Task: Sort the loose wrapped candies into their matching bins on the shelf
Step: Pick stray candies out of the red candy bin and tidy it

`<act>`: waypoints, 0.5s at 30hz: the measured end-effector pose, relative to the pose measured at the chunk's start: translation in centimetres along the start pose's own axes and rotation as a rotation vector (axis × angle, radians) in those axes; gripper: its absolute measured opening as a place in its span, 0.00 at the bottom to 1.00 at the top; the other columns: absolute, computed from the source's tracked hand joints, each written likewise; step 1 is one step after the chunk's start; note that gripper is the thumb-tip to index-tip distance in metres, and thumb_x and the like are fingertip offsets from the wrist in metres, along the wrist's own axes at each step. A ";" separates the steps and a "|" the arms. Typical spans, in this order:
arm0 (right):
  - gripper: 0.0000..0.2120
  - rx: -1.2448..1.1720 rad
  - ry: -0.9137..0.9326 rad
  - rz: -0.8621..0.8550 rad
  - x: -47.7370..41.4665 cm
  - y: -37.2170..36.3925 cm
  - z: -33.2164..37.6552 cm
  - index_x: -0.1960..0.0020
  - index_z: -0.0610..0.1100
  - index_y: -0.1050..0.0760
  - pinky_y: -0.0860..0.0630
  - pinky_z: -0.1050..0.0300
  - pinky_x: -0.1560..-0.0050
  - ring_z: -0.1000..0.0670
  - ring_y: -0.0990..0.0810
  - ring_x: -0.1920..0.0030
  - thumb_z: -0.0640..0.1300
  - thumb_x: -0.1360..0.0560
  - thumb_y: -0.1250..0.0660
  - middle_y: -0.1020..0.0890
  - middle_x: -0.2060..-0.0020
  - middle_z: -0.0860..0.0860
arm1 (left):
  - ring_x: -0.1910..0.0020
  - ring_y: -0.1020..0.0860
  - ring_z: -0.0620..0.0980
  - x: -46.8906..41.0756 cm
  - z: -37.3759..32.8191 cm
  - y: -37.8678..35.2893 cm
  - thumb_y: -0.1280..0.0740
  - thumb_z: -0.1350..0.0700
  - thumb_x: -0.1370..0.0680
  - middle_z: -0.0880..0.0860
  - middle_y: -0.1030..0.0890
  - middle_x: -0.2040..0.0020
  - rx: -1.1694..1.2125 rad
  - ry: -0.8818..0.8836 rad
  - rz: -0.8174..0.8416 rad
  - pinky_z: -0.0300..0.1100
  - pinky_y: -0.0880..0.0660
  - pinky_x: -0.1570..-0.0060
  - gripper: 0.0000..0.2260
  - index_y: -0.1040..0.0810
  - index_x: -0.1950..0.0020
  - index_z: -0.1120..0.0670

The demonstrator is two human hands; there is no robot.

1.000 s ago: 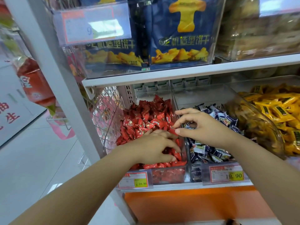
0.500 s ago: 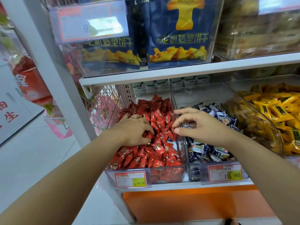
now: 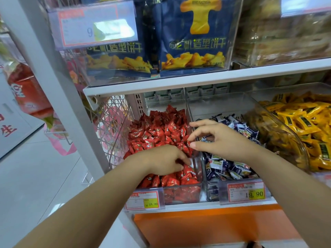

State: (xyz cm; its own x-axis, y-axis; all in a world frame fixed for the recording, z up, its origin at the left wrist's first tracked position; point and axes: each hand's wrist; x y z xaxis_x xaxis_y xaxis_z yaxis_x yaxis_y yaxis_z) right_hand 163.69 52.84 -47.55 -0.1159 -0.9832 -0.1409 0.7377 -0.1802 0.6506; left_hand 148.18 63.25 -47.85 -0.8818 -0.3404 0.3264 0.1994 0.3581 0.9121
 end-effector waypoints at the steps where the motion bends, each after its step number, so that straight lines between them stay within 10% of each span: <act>1: 0.05 -0.002 -0.001 0.003 0.0 0.0 0.0 0.52 0.53 0.18 0.33 0.71 0.43 0.61 0.26 0.42 0.48 0.27 0.30 0.30 0.36 0.61 | 0.37 0.28 0.46 -0.1 0.5 0.2 0.38 0.57 0.20 0.46 0.25 0.35 -0.021 0.036 -0.014 0.32 0.36 0.44 0.16 0.27 0.32 0.49; 6: 0.05 -0.009 -0.005 0.009 0.0 0.1 0.0 0.52 0.53 0.19 0.32 0.73 0.45 0.61 0.26 0.42 0.48 0.27 0.30 0.30 0.37 0.62 | 0.49 0.26 0.46 0.5 2.1 1.0 0.37 0.58 0.21 0.49 0.22 0.46 -0.002 0.166 -0.052 0.34 0.34 0.52 0.17 0.27 0.32 0.49; 15: 0.04 -0.013 0.003 -0.001 0.0 0.0 0.0 0.53 0.52 0.18 0.32 0.69 0.42 0.60 0.25 0.44 0.47 0.27 0.30 0.30 0.37 0.61 | 0.38 0.26 0.50 -1.5 1.8 0.4 0.30 0.55 0.25 0.50 0.24 0.35 0.007 0.162 -0.016 0.41 0.31 0.38 0.23 0.29 0.30 0.51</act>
State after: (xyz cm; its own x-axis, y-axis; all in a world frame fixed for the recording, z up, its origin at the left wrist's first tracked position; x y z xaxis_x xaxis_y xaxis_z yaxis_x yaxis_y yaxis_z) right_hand 163.71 52.88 -47.58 -0.1143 -0.9830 -0.1437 0.7462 -0.1804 0.6409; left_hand 148.82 65.47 -48.38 -0.8044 -0.4815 0.3480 0.1825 0.3570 0.9161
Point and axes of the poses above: each hand's wrist, its own x-axis away from the middle knuckle, its own y-axis out of the back of the hand, z = x × y
